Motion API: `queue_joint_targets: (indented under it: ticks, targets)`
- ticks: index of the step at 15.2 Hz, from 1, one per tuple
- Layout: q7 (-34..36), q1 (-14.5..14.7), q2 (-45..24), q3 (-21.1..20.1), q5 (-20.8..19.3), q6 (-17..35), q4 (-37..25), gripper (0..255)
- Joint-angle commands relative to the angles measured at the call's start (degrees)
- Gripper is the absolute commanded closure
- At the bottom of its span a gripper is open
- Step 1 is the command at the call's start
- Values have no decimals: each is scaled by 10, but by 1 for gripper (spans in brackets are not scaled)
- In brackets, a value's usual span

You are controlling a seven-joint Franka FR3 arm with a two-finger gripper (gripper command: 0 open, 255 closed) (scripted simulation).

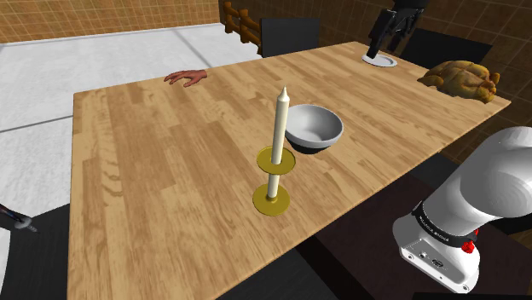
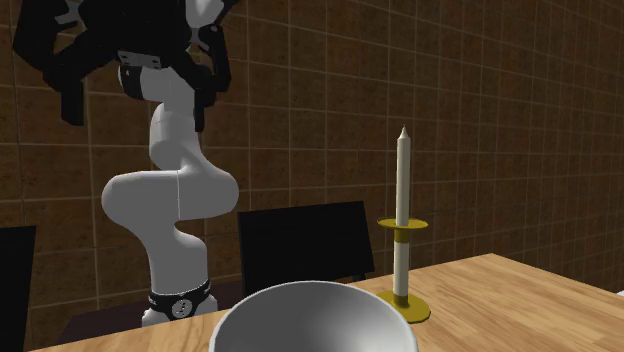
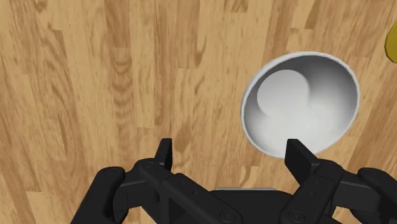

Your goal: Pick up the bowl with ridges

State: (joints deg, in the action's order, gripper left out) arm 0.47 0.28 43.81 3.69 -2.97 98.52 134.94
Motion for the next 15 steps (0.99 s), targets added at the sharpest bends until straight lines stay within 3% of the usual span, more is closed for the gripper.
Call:
queue_joint_targets:
  ticks: [1, 9, 15]
  targets:
    - [0, 0, 0, 0, 0, 0, 0, 0]
    - [33, 12, -54, 3, 48, 150, 107, 0]
    - [44, 30, -121, 4, 90, 260, 154, 0]
